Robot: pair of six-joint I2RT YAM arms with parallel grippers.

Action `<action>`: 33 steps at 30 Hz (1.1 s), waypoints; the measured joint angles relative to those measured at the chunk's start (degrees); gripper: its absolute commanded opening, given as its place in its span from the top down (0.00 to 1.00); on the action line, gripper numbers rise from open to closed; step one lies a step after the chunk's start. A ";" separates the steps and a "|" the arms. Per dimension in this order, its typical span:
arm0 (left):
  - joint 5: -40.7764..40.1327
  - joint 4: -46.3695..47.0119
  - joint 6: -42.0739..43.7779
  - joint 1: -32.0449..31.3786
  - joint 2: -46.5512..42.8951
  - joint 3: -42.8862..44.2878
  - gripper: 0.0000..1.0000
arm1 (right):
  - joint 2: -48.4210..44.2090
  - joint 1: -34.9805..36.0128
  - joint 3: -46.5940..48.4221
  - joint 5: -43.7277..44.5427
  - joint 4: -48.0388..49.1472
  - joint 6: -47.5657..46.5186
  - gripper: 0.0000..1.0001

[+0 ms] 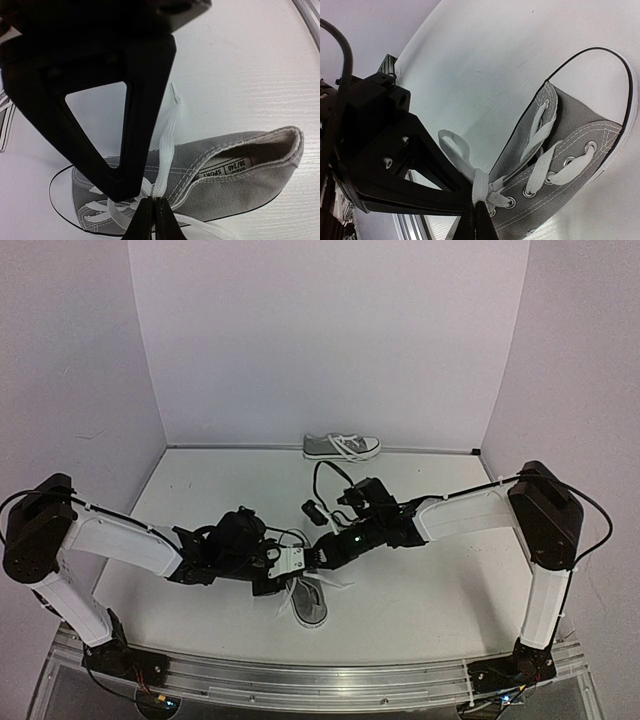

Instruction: Tie the shoes

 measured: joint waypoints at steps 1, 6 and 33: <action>0.21 0.26 -0.46 -0.02 -0.68 -0.39 0.96 | 0.00 0.00 0.00 -0.02 0.12 0.03 1.00; 0.42 2.23 -2.29 -0.04 -3.17 -1.86 1.00 | 0.00 -0.01 -0.03 0.00 0.42 0.18 1.00; -3.74 22.47 -23.60 -0.33 5.13 -7.40 1.00 | 0.00 -0.12 -2.90 -0.38 4.84 2.88 1.00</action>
